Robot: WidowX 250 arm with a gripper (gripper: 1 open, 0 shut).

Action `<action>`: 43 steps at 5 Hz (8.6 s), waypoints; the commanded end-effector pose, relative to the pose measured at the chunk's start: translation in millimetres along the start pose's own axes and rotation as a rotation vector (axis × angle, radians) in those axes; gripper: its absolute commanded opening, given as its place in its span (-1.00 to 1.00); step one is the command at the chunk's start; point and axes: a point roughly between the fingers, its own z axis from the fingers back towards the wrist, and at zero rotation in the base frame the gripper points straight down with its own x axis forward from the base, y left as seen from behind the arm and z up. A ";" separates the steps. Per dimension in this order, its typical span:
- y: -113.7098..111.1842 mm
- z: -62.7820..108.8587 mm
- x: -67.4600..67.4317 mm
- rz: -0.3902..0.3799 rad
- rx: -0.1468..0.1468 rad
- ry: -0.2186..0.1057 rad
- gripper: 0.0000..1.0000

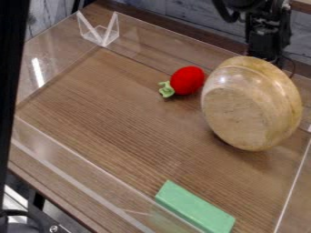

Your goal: Move the red fruit to the left side of the table

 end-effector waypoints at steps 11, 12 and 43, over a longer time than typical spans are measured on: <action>-19.2 46.1 17.4 -0.033 0.016 -0.031 1.00; -8.2 49.7 15.6 -0.047 0.018 -0.018 1.00; 231.8 94.8 -126.5 0.848 -0.096 0.005 -1.00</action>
